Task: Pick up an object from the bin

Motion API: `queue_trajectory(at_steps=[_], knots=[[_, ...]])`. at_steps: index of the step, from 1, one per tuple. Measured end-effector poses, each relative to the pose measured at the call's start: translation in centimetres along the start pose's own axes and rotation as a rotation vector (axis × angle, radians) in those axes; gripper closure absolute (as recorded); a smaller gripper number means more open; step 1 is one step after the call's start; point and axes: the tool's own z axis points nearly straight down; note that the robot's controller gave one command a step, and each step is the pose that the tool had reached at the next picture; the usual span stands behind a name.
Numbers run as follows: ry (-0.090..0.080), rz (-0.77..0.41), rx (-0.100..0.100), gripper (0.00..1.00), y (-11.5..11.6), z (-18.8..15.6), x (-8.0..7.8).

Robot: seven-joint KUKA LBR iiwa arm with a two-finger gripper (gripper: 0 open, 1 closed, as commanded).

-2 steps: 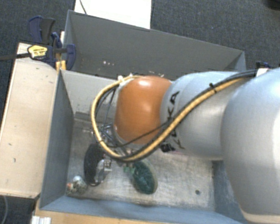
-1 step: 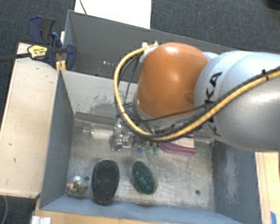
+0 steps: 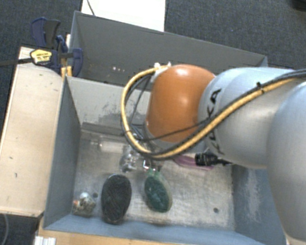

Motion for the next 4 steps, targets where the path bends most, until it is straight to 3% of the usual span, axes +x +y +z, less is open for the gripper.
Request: queue_trajectory(at_steps=[1,2,3,4], knots=[[-0.003,0.002,-0.002,0.00,0.1,-0.1,-0.1],[-0.025,-0.059,-0.013,0.00,-0.4,5.5,1.4],[-0.001,-0.057,-0.009,1.00,-0.3,5.7,1.9],[-0.013,-0.496,-0.002,1.00,-1.5,-14.0,-2.5]])
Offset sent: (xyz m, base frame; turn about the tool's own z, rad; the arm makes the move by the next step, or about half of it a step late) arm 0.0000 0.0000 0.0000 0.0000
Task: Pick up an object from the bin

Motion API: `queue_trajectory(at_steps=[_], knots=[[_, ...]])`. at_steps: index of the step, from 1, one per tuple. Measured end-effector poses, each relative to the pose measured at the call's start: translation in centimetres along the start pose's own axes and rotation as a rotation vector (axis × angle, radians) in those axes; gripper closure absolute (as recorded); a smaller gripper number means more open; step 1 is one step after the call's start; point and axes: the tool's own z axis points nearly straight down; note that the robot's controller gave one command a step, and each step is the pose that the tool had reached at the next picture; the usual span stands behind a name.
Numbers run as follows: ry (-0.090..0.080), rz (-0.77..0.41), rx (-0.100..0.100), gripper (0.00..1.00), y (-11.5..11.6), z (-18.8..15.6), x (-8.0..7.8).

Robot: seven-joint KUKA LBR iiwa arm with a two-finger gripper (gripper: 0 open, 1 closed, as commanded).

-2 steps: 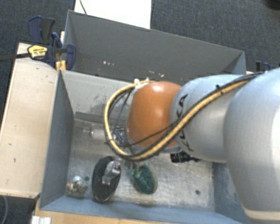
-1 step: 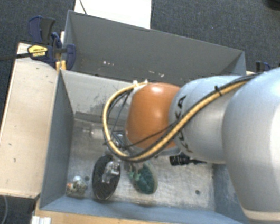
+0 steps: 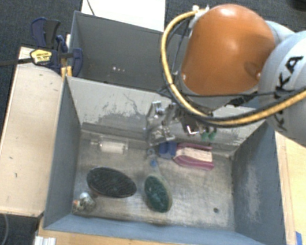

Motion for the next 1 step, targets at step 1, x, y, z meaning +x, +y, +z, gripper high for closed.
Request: queue_trajectory(at_steps=[1], knots=[[0.012,0.406,0.001,1.00,1.21,11.93,3.93]])
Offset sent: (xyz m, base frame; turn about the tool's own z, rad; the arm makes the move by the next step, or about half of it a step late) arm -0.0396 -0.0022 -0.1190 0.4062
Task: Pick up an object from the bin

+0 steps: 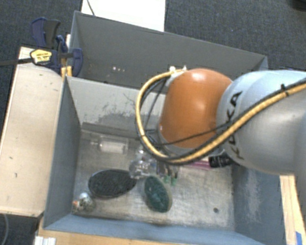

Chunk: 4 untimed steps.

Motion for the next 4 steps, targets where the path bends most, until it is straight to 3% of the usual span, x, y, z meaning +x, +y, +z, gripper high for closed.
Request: queue_trajectory(at_steps=[1,2,3,4], knots=[[-0.002,0.001,-0.001,0.00,0.0,-0.1,-0.1],[0.002,-0.083,0.000,0.00,2.5,3.9,2.5],[-0.002,-0.312,-0.001,0.00,3.8,10.5,-1.3],[-0.007,-0.308,-0.002,1.00,3.8,10.2,-1.4]])
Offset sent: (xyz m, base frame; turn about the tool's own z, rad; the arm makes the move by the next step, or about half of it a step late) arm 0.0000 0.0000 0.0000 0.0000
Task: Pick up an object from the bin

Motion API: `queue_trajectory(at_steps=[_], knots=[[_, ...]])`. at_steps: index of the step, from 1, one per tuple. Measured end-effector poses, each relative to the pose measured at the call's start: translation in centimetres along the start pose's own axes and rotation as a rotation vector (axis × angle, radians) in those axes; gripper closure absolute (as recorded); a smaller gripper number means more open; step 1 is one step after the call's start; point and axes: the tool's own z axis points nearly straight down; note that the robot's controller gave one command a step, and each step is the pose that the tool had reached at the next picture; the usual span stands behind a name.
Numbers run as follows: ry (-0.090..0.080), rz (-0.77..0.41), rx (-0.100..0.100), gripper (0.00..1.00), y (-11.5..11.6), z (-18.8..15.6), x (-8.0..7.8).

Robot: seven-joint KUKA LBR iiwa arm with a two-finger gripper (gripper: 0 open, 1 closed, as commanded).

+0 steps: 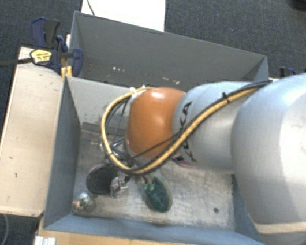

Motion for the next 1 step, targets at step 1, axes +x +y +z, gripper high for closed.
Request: queue_trajectory(at_steps=[1], knots=[[-0.004,-0.019,0.000,1.00,1.41,-13.47,-1.62]])
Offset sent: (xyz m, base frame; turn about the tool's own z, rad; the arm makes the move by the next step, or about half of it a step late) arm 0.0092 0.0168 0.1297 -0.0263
